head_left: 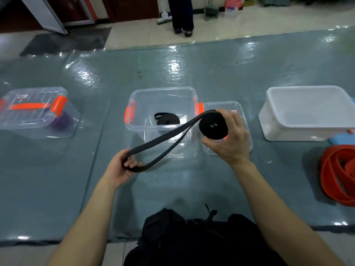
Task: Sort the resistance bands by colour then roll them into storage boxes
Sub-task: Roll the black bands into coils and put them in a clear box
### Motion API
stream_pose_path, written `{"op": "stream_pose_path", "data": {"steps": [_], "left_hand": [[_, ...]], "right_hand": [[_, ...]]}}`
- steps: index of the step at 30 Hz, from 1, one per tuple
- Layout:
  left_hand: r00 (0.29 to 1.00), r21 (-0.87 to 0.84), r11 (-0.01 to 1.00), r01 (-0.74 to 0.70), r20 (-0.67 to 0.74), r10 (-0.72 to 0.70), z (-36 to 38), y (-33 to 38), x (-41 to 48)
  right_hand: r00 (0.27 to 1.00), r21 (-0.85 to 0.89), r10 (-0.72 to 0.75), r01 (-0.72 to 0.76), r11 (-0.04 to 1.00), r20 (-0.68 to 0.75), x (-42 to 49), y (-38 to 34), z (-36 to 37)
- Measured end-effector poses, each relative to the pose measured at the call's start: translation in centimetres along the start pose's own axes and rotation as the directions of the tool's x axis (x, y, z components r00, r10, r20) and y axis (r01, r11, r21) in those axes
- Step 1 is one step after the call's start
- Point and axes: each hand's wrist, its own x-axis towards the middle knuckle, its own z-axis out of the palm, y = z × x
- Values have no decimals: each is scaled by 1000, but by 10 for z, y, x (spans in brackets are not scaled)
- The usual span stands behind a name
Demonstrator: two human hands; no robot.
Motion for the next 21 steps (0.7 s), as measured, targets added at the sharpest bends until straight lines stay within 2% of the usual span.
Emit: {"op": "stream_pose_path", "data": {"steps": [2,4,5,6,7,8,10,12,14,17,21], "left_hand": [[997,137,989,58,-65,-49,0,-6,-2],[988,427,901,76,-154,-10,5,-12,-5],[983,566,824,32,-168,77,12,-9,-8],[975,671,739,-55,-123,185,25,-3,-15],[961,724,667,-176,-20,276,44,6,-27],[934,722,613,-320,133,332,66,18,-41],[824,633,529,-566,454,339,113,44,-74],[706,530,496,-688,646,290,157,65,-106],[667,516,462,-722,698,262,184,77,-128],[658,560,354,-749,687,307,200,80,-138],[673,566,378,-733,686,277,207,80,-138]], "right_hand": [[997,7,-72,72,997,10,5,-4,-2],[979,-3,-201,201,980,21,8,-11,-4],[961,-13,-276,276,961,33,10,-15,-5],[940,-18,-339,340,940,48,10,-21,-5],[921,-10,-385,386,922,60,11,-25,-4],[905,5,-419,420,908,69,12,-29,-4],[882,16,-465,466,885,73,12,-34,-3],[871,9,-487,488,873,67,14,-40,-4],[867,10,-497,497,868,47,16,-45,-6],[865,11,-501,501,866,16,19,-52,-14],[888,15,-459,460,888,-26,19,-58,-22]]}}
